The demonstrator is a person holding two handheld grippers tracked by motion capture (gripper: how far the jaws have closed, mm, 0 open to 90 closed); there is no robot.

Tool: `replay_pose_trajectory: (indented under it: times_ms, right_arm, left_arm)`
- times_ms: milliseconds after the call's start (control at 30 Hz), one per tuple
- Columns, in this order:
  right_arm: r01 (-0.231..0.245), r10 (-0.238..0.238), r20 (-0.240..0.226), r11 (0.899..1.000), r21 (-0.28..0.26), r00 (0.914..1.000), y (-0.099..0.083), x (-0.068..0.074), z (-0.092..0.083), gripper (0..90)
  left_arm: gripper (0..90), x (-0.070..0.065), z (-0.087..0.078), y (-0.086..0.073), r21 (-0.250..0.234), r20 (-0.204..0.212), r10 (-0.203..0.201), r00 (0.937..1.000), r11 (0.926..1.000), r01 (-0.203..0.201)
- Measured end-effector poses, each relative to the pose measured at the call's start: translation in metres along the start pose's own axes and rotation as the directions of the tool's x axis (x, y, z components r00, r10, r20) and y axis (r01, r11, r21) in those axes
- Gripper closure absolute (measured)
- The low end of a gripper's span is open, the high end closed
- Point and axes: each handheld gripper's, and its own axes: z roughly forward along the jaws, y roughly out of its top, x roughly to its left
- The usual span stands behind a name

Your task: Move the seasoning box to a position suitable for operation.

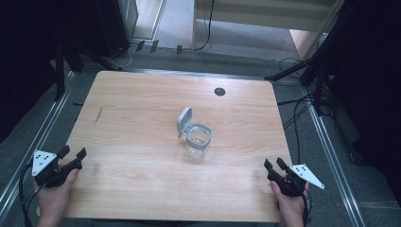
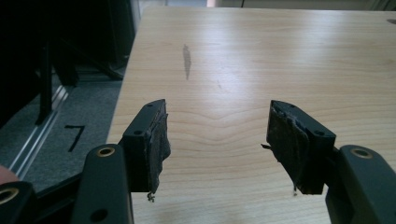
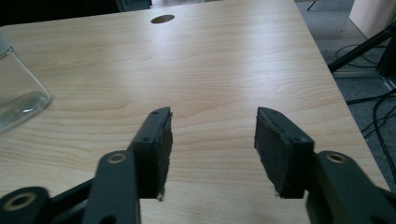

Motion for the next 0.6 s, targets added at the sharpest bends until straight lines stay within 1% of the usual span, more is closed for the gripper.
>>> replay_pose_trajectory:
  times_ms: [33,67,100,133,167,200,233,267,300,333,367,400,433,467,500,533,567,600]
  right_arm:
    - [0.0,0.0,0.0,1.0,0.0,1.0,0.0,0.0,0.0,51.6]
    - [0.002,-0.002,0.006,1.0,0.001,1.0,0.0,0.001,0.0,57.4]
    - [0.01,-0.01,0.009,1.0,0.003,0.9999,0.001,0.001,0.0,64.1]
    - [0.023,-0.023,0.003,1.0,0.002,0.9997,0.001,0.002,-0.001,70.4]
    - [0.036,-0.036,-0.006,0.999,0.005,0.9993,0.002,0.004,0.0,76.7]
    - [0.051,-0.051,-0.013,0.999,0.017,0.9986,0.003,0.006,0.001,81.9]
    - [0.055,-0.054,-0.016,0.998,0.03,0.9984,0.003,0.009,0.002,85.1]
    - [0.047,-0.046,-0.035,0.998,0.044,0.9983,0.006,0.013,0.006,89.2]
    - [0.047,-0.046,-0.035,0.998,0.044,0.9983,0.006,0.013,0.006,89.2]
    - [0.041,-0.039,-0.045,0.998,0.043,0.9982,0.01,0.02,0.009,90.0]
    - [0.041,-0.039,-0.045,0.998,0.043,0.9982,0.01,0.02,0.009,90.0]
    - [0.044,-0.041,-0.065,0.998,0.035,0.997,0.016,0.028,0.013,90.0]
    - [0.044,-0.041,-0.065,0.998,0.035,0.997,0.016,0.028,0.013,90.0]
    - [0.047,-0.043,-0.087,0.998,0.04,0.9953,0.02,0.038,0.02,90.0]
    - [0.047,-0.043,-0.087,0.998,0.04,0.9953,0.02,0.038,0.02,90.0]
    - [0.068,-0.062,-0.117,0.996,0.051,0.9912,0.024,0.048,0.027,90.0]
    - [0.068,-0.062,-0.117,0.996,0.051,0.9912,0.024,0.048,0.027,90.0]
    - [0.079,-0.071,-0.131,0.995,0.055,0.9888,0.025,0.053,0.03,90.0]
  left_arm:
    - [42.0,0.0,0.0,0.0,0.0,0.0,0.0,1.0,1.0,0.0]
    - [42.0,-0.001,-0.001,0.001,0.003,-0.01,-0.026,0.9996,0.9997,0.026]
    - [43.7,-0.002,0.0,0.001,0.003,-0.007,-0.063,0.998,0.998,0.063]
    - [47.9,-0.005,0.001,0.002,0.014,-0.003,-0.09,0.9959,0.9958,0.09]
    - [56.4,-0.009,0.003,0.003,0.027,-0.017,-0.093,0.9956,0.9953,0.093]
    - [62.4,-0.013,0.005,0.005,0.029,-0.008,-0.09,0.9959,0.9955,0.09]
    - [70.3,-0.017,0.008,0.007,0.032,0.02,-0.094,0.9954,0.9951,0.093]
    - [81.0,-0.021,0.011,0.008,0.038,0.039,-0.101,0.9941,0.9944,0.099]
    - [81.0,-0.026,0.013,0.009,0.039,0.049,-0.102,0.9935,0.9942,0.101]
    - [88.2,-0.038,0.017,0.01,0.041,0.075,-0.099,0.9923,0.9946,0.096]
    - [89.9,-0.038,0.017,0.01,0.041,0.075,-0.099,0.9923,0.9946,0.096]
    - [90.0,-0.045,0.019,0.011,0.044,0.092,-0.089,0.9918,0.9954,0.085]
    - [90.0,-0.053,0.021,0.012,0.047,0.111,-0.077,0.9908,0.9963,0.072]
    - [90.0,-0.061,0.024,0.013,0.054,0.132,-0.063,0.9893,0.9969,0.056]
    - [90.0,-0.069,0.026,0.013,0.068,0.148,-0.045,0.988,0.9971,0.035]
    - [90.0,-0.085,0.03,0.013,0.081,0.185,-0.033,0.9822,0.9966,0.018]
    - [90.0,-0.085,0.03,0.013,0.081,0.185,-0.033,0.9822,0.9966,0.018]
    - [90.0,-0.093,0.033,0.013,0.086,0.202,-0.026,0.9791,0.9963,0.009]
